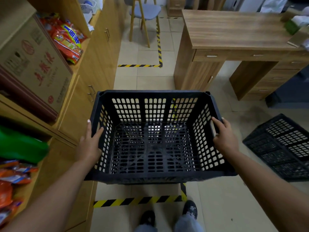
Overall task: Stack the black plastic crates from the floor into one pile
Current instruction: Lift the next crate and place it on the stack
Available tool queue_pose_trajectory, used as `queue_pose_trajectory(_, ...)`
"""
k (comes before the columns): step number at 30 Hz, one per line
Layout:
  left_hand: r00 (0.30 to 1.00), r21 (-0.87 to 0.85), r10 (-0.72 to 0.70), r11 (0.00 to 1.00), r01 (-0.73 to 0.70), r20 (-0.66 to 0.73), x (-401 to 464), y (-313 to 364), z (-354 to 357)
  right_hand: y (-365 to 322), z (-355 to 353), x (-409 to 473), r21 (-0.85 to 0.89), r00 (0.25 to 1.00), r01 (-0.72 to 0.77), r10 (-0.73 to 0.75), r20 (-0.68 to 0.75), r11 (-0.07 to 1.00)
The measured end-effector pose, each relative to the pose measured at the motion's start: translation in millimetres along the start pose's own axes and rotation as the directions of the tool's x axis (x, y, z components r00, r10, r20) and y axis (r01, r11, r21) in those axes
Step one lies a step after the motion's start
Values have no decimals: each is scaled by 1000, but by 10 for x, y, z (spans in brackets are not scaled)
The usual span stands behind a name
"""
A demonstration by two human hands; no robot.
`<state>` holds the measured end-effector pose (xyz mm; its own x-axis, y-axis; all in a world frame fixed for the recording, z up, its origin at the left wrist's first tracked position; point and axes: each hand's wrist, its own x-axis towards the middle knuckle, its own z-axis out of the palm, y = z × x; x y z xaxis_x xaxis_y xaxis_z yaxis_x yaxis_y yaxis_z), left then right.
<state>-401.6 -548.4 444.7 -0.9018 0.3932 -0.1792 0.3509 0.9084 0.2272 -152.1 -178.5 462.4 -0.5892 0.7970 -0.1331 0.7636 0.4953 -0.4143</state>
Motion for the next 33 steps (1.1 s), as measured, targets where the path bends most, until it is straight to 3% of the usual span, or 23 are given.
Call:
queue_pose_trajectory(22, 999, 140, 32, 990, -34, 12, -13, 35, 9, -45, 42, 34, -153, 1000, -7, 11, 28, 988)
queue_pose_trajectory(29, 992, 248, 72, 964, -96, 103, -1, 28, -70, 17, 22, -206, -223, 995, 91, -82, 53, 970)
queue_pose_trajectory(33, 993, 278, 57, 957, -83, 100, -117, 109, -84, 143, 74, -549, -213, 993, 112, -116, -7, 971)
